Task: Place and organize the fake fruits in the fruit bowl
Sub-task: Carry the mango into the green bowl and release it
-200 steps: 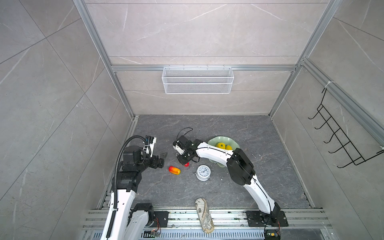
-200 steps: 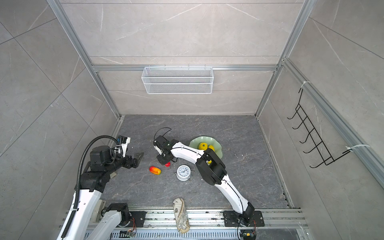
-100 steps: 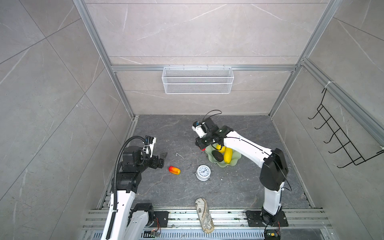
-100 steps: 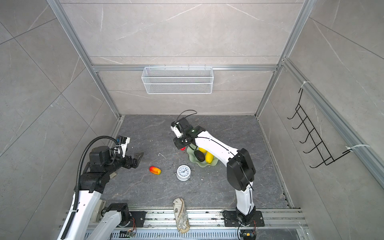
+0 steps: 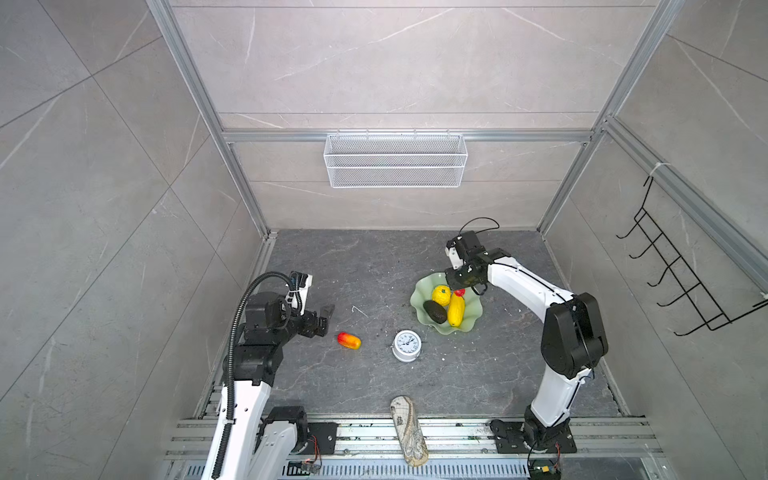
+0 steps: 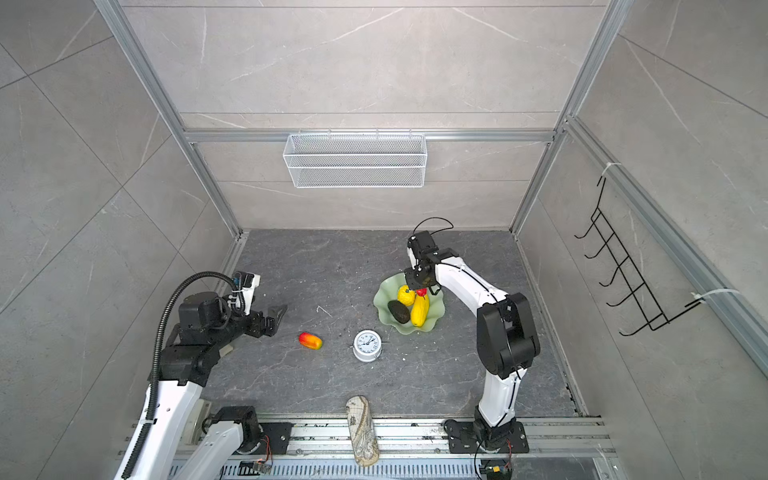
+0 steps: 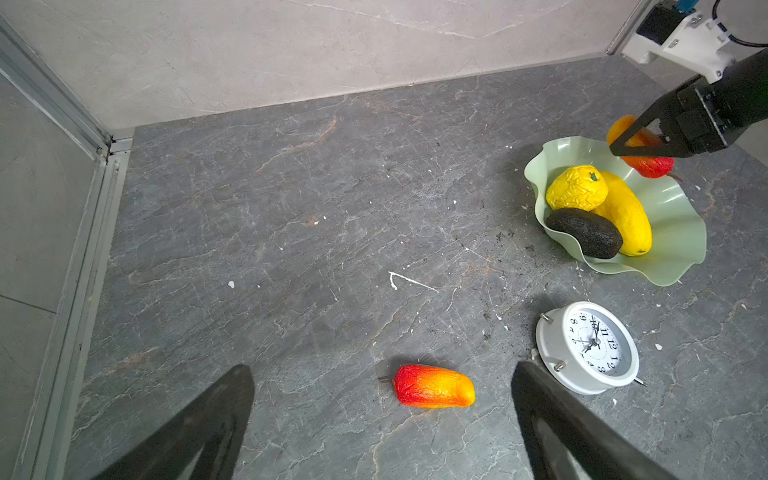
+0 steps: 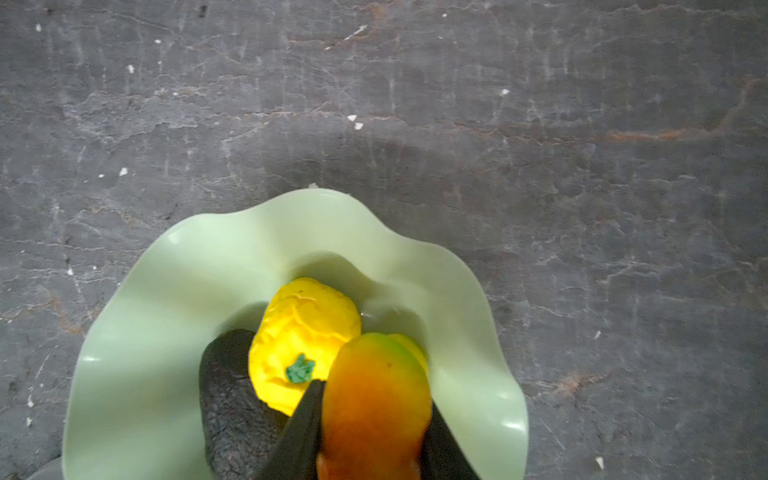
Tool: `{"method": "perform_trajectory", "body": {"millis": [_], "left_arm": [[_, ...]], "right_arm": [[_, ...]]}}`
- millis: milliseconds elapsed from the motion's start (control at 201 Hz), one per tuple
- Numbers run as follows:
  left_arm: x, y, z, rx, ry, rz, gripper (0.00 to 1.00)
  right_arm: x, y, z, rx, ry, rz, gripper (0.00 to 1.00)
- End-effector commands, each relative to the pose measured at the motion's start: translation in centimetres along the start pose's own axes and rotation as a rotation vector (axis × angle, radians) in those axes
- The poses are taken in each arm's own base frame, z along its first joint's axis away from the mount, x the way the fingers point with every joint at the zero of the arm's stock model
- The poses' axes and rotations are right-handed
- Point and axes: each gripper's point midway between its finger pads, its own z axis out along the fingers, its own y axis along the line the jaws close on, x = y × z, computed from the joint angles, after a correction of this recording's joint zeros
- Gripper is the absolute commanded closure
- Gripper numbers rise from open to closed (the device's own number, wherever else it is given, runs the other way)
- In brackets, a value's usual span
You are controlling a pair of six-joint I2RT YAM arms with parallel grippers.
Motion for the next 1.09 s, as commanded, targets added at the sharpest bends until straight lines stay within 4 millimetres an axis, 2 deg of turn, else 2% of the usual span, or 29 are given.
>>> {"method": "perform_trajectory", "body": {"millis": [0, 214, 662, 956, 1085], "left_arm": [[-0.5, -0.1, 0.0, 0.005, -0.023, 0.013, 0.0], [-0.4, -0.1, 0.2, 0.007, -0.016, 0.01, 0.0], [-0.4, -0.1, 0.4, 0.013, -0.008, 0.007, 0.0], [-0.4, -0.2, 0.3, 0.017, -0.012, 0.006, 0.0], [-0.4, -0.2, 0.2, 0.014, -0.016, 0.008, 0.0]], "right_arm": [[0.3, -0.8, -0.8, 0.029, -0.002, 0.001, 0.81], [1.5, -1.6, -0.1, 0.065, 0.032, 0.021, 0.81], [5.3, -2.9, -0.7, 0.147, 0.123, 0.163, 0.78], [5.6, -2.6, 0.6, 0.139, 0.138, 0.168, 0.67], [5.7, -2.5, 1.3, 0.136, 0.148, 0.168, 0.67]]}}
